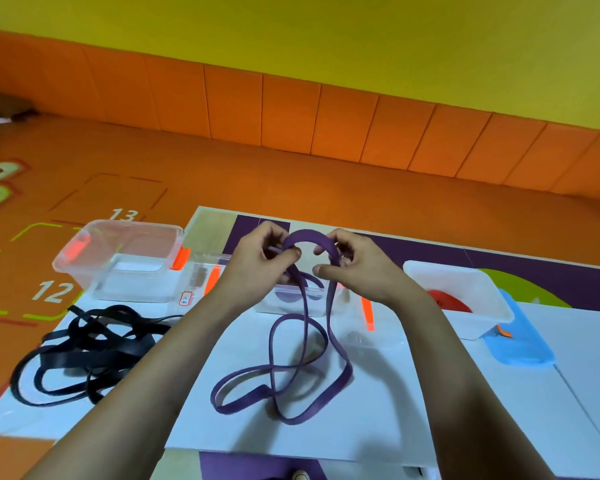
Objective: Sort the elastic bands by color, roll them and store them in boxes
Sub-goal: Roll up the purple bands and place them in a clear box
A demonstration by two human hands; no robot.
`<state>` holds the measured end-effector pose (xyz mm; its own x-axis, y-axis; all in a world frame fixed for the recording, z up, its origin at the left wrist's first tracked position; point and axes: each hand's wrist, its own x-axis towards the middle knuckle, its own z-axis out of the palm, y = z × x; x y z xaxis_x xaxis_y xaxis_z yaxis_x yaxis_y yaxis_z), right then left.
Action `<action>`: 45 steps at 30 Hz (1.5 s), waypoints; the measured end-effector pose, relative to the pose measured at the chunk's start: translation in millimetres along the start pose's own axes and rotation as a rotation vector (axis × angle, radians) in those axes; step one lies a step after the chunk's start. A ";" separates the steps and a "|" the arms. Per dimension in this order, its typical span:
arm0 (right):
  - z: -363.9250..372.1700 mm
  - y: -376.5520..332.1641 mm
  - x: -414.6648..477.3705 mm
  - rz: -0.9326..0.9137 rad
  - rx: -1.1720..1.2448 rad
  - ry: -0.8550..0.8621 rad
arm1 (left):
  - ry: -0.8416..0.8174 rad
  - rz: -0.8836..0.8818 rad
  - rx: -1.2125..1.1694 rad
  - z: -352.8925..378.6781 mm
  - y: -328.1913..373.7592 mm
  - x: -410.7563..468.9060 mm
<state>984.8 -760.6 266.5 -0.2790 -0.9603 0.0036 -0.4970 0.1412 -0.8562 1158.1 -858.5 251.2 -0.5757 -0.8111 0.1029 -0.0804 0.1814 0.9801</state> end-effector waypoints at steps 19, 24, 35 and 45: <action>65.8 136.9 -23.6 0.344 -0.047 -0.179 | 0.460 -0.128 -0.518 -38.8 9.6 5.3; 41.8 216.5 -78.0 0.581 -0.273 0.016 | 0.626 -0.144 -0.503 -64.4 -8.9 11.7; -55.8 210.2 -90.9 0.578 -0.100 1.138 | 0.615 -0.183 -0.645 -20.1 -31.4 6.2; -138.4 126.2 -80.2 0.226 -0.263 1.266 | 0.527 -0.157 -0.557 -5.3 -31.5 1.2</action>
<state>830.7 -632.5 229.7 -0.8780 -0.0398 0.4769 -0.4422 0.4487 -0.7766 1164.3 -868.1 221.3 -0.1177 -0.9865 -0.1140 0.3716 -0.1502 0.9162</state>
